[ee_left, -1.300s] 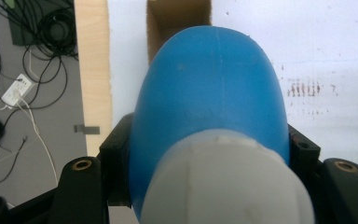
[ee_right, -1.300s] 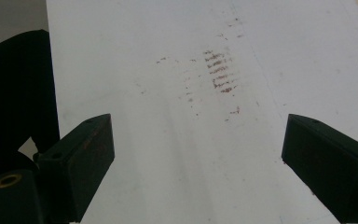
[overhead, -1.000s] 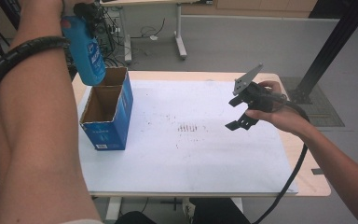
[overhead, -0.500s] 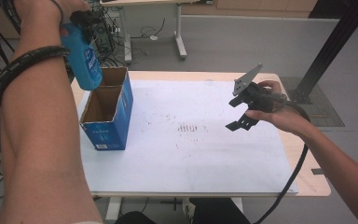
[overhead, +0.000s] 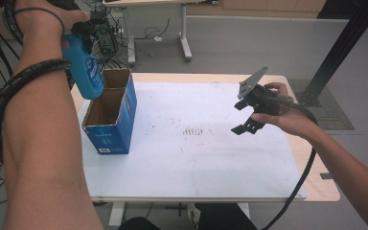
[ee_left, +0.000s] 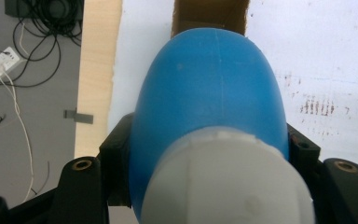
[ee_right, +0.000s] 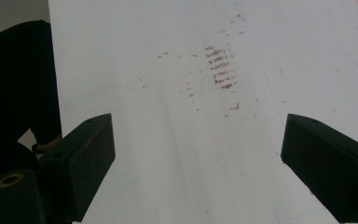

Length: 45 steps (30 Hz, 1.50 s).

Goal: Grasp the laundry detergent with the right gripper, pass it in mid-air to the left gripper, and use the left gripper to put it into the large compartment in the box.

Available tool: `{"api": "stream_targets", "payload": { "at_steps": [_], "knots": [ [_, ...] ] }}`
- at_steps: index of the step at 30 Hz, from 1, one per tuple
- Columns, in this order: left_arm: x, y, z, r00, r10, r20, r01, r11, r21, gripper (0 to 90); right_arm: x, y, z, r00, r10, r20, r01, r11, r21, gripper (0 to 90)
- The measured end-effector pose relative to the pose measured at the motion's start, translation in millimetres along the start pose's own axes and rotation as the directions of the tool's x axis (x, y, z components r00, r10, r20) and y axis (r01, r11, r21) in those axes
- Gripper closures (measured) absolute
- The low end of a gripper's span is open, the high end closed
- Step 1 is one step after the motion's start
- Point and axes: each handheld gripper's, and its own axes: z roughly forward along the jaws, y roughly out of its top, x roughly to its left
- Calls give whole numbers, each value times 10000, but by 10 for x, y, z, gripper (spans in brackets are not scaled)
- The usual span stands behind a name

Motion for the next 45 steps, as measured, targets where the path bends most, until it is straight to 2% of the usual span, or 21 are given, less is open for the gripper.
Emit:
{"api": "stream_targets", "payload": {
  "at_steps": [11,18,45],
  "knots": [
    [31,-32,131,9999,-134,89,134,9999,21,372,18,18,5,10000,-74,-37,74,10000,56,101],
    [24,-44,247,9999,-68,107,67,9999,123,372,29,26,10,9999,-131,-23,131,9999,66,101],
    [-58,-109,889,9990,268,369,-290,9979,587,372,44,11,35,9999,-113,118,112,9998,135,105]
  ]
}}
